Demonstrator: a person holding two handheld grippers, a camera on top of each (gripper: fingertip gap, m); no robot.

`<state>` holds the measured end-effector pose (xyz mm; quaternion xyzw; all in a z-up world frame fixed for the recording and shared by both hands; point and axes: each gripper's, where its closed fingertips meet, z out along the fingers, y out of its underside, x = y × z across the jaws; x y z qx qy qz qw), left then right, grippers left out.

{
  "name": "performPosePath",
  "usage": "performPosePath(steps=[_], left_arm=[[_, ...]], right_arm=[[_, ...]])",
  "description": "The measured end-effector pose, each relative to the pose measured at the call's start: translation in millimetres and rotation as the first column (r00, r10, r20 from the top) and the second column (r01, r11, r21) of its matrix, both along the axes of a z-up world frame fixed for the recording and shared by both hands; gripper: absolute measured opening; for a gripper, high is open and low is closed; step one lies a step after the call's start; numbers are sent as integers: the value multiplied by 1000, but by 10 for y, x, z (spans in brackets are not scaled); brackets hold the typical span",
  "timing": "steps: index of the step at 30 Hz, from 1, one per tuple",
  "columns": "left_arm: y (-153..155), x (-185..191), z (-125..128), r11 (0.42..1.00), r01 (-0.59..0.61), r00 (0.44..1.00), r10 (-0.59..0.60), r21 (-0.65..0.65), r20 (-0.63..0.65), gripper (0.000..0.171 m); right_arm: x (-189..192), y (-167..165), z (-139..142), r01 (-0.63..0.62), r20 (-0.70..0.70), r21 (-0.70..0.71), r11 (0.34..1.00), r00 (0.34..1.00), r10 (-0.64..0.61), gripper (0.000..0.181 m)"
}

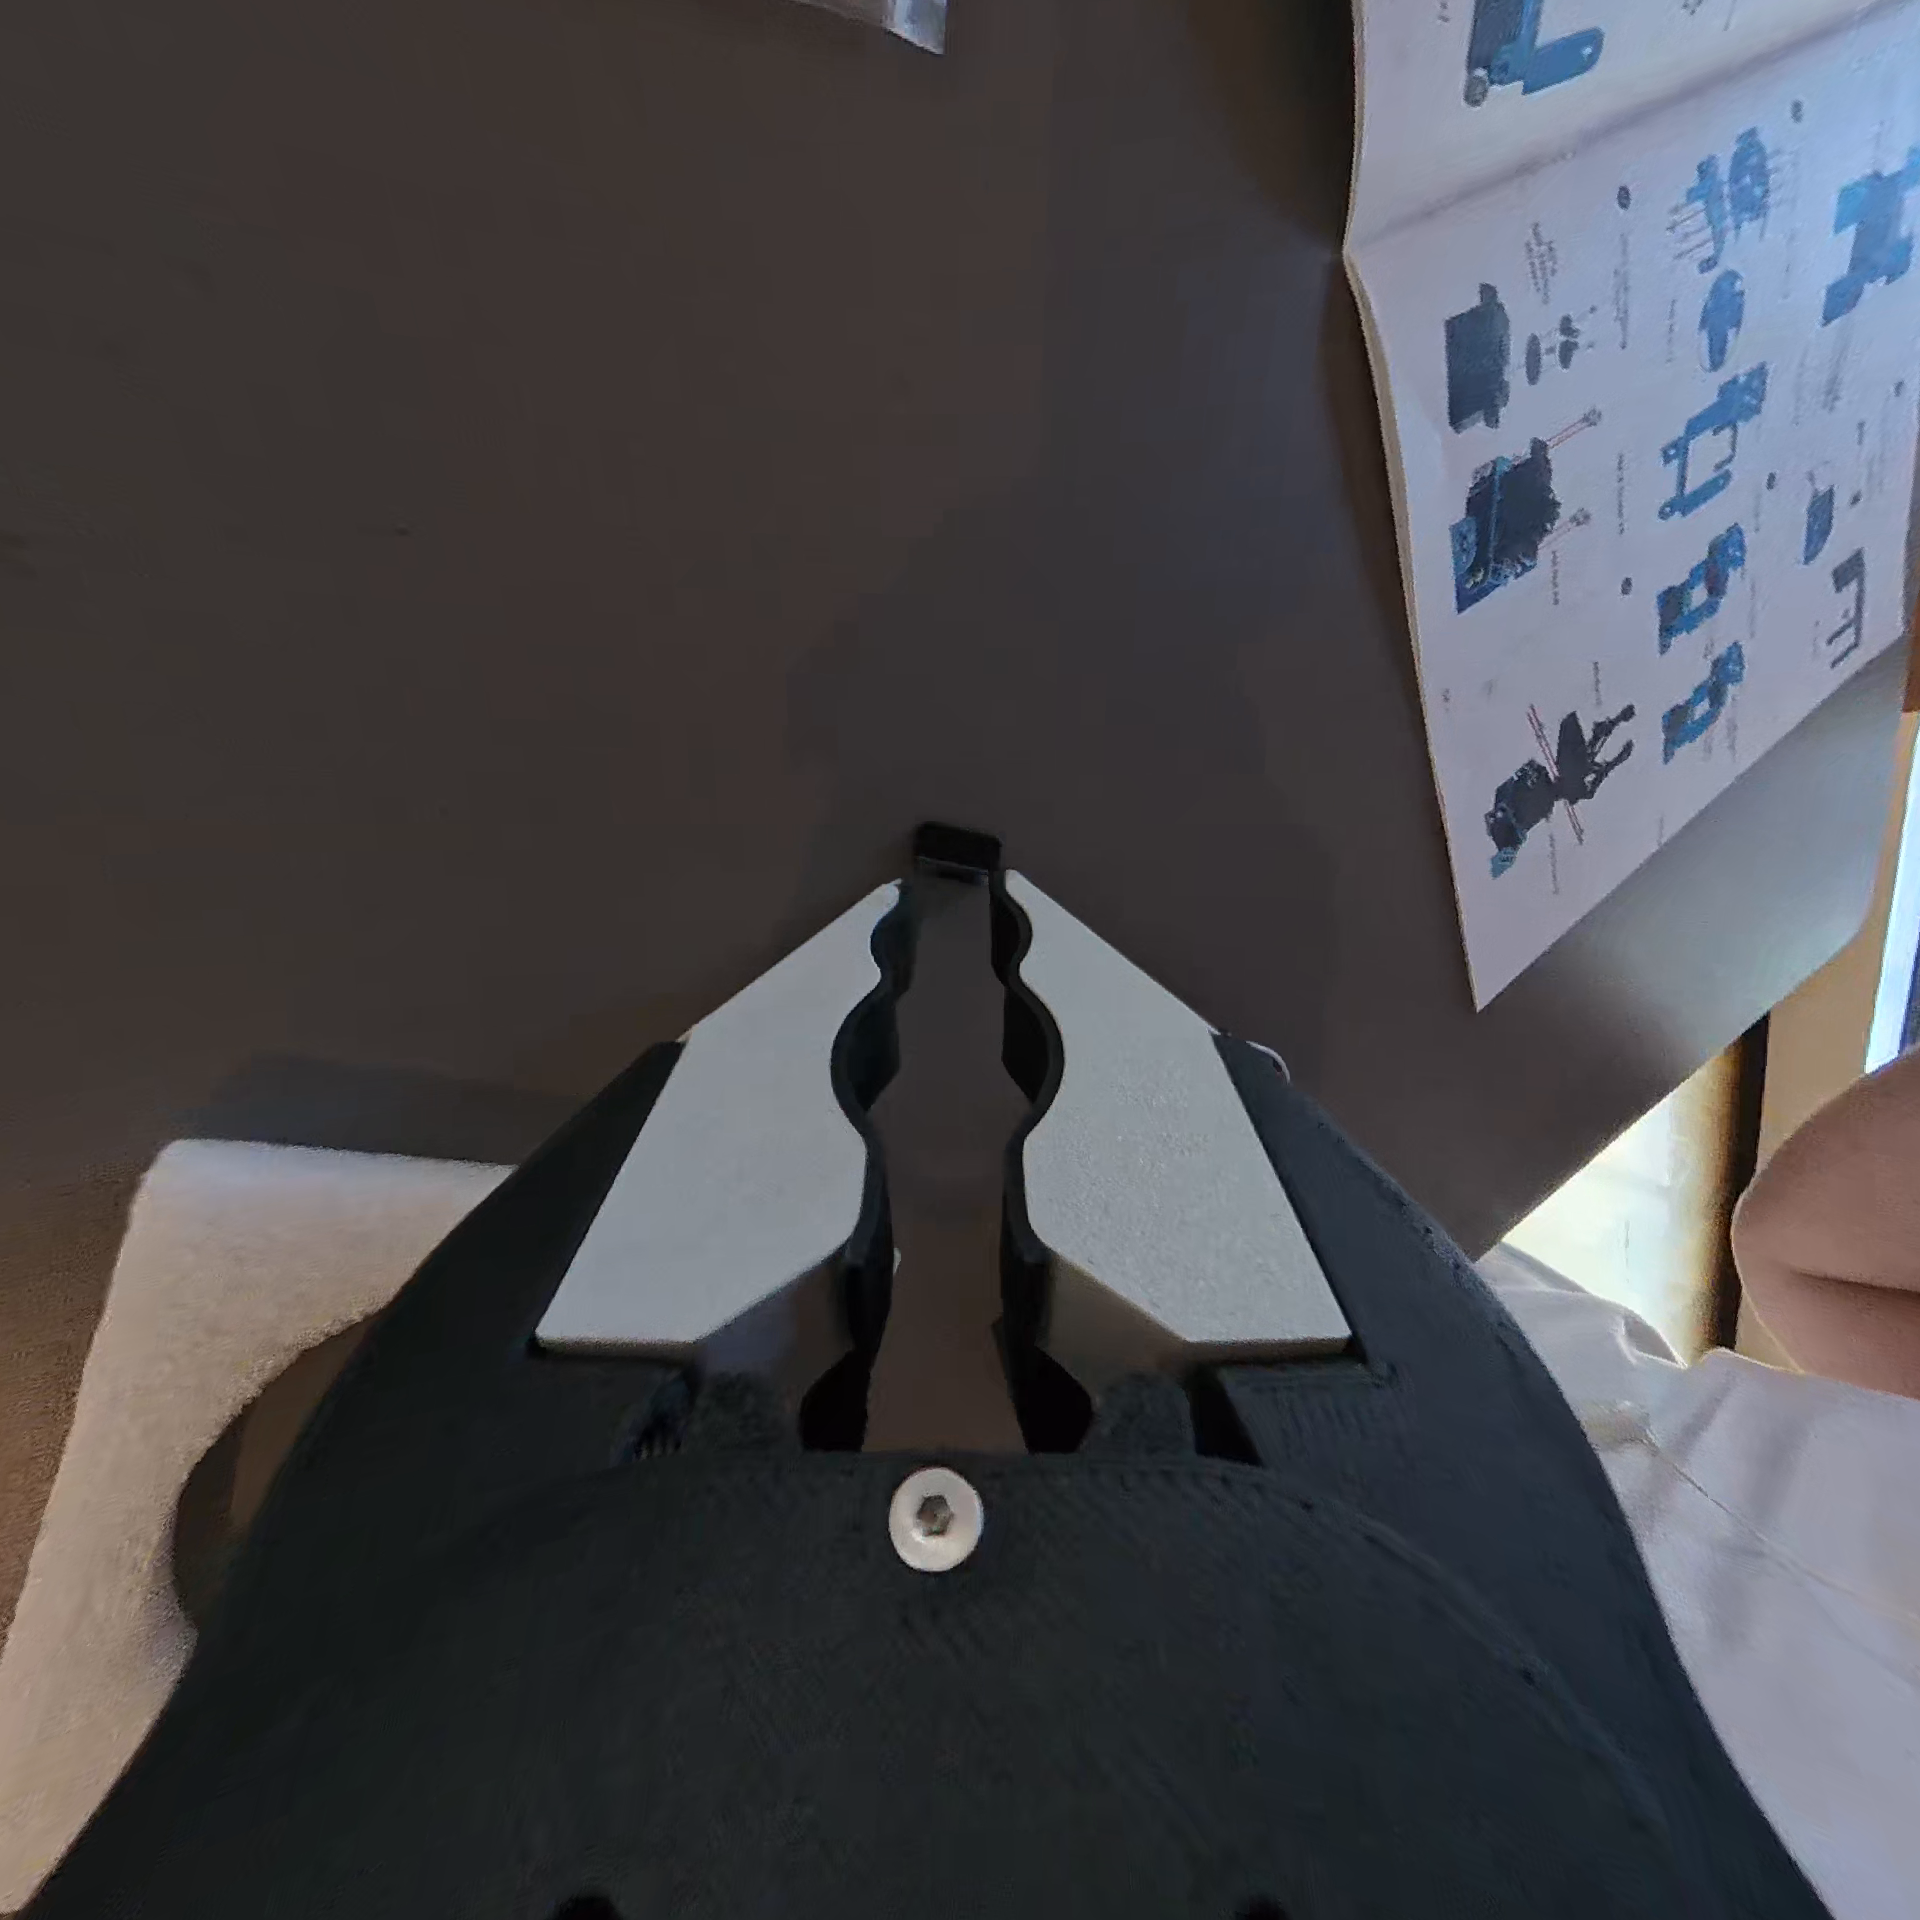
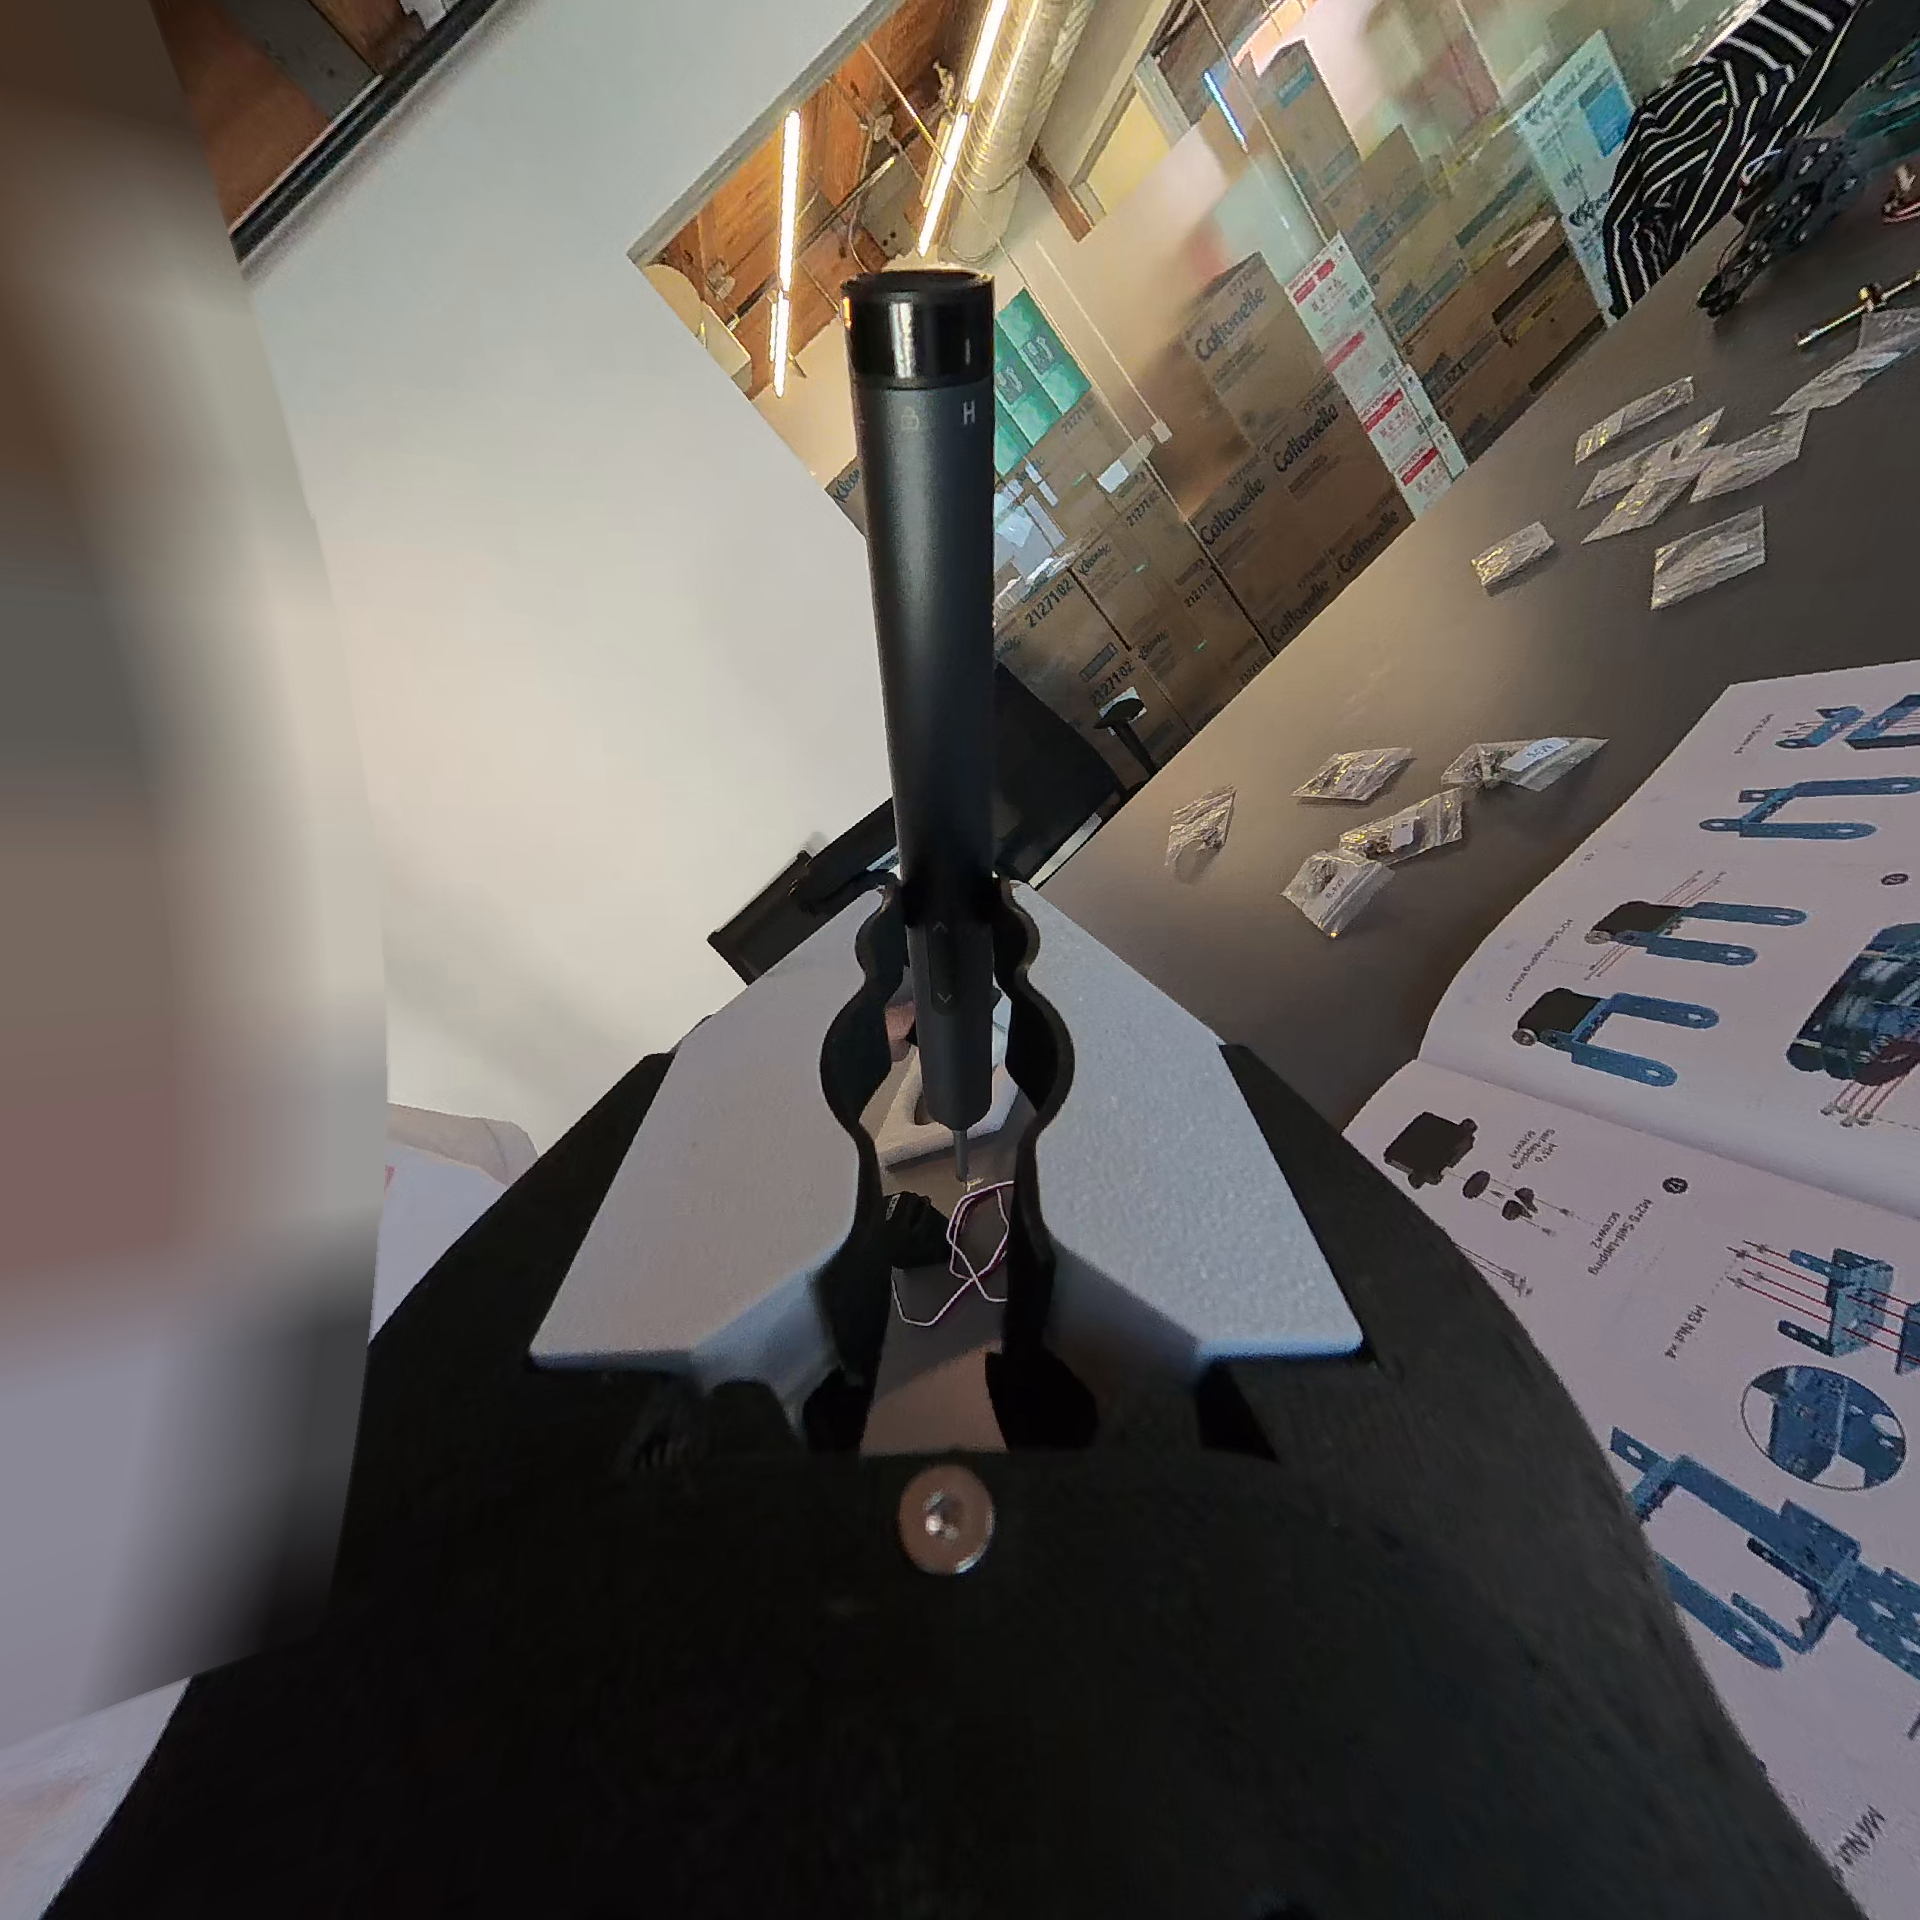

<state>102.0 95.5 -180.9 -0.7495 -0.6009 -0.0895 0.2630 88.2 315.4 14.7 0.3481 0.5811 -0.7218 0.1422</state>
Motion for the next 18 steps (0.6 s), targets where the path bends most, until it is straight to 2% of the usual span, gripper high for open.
performPosePath(steps=[6, 13, 18], left_arm=[[27, -16, -27, 1000, -3, 1000, 3, 21, 16, 8], [44, 47, -93, 998, 55, 997, -56, 17, 45, 0], [60, 133, -92, 979, 203, 978, -204, 20, 31, 0]], right_arm=[[16, 65, 0, 9, -4, -2, 1000, 1000, -9, 15], [43, 61, -15, 7, -4, 11, 1000, 1000, -7, 15], [55, 28, -7, -1, -3, 18, 1000, 1000, 1, 15]])
